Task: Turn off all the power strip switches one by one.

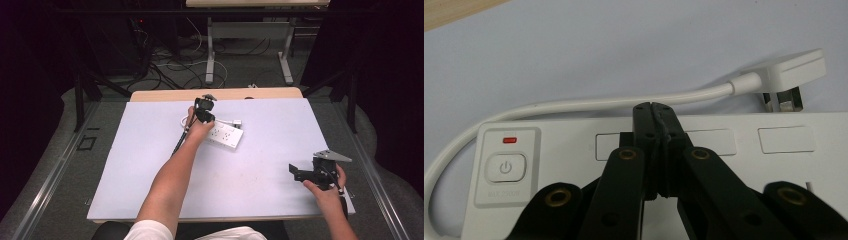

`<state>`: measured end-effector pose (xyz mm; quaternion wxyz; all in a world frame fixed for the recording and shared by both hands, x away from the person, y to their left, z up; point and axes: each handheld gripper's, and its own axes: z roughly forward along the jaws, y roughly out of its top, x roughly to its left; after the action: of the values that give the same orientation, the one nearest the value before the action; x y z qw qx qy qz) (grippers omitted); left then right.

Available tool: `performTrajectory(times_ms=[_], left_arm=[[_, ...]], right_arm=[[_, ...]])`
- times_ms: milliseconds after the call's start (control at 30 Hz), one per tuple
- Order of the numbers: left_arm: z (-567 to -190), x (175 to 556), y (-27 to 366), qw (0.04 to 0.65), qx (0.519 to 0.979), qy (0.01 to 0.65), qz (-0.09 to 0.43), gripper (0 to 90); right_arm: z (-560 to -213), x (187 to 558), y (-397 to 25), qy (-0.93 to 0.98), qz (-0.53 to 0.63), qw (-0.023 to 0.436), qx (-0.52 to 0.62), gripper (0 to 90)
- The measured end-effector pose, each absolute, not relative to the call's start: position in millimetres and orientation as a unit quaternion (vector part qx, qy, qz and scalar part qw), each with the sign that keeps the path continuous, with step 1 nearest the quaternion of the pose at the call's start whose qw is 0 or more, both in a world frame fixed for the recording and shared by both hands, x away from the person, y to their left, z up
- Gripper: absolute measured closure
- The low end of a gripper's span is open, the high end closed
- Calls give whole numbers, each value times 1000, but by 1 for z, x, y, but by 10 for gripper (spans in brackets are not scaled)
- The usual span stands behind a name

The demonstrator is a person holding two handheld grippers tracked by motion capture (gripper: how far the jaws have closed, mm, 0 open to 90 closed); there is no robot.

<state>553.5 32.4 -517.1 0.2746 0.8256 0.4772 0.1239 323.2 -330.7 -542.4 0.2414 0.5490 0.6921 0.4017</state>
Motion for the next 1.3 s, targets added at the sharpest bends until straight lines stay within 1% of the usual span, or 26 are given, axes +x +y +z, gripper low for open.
performTrajectory(times_ms=[1100, 1300], left_arm=[[-520, 551, 32, 276, 823, 480, 129, 900], [-521, 549, 29, 283, 822, 479, 122, 900]], right_arm=[[-542, 323, -331, 693, 402, 242, 548, 0], [-542, 323, -331, 692, 402, 242, 549, 0]])
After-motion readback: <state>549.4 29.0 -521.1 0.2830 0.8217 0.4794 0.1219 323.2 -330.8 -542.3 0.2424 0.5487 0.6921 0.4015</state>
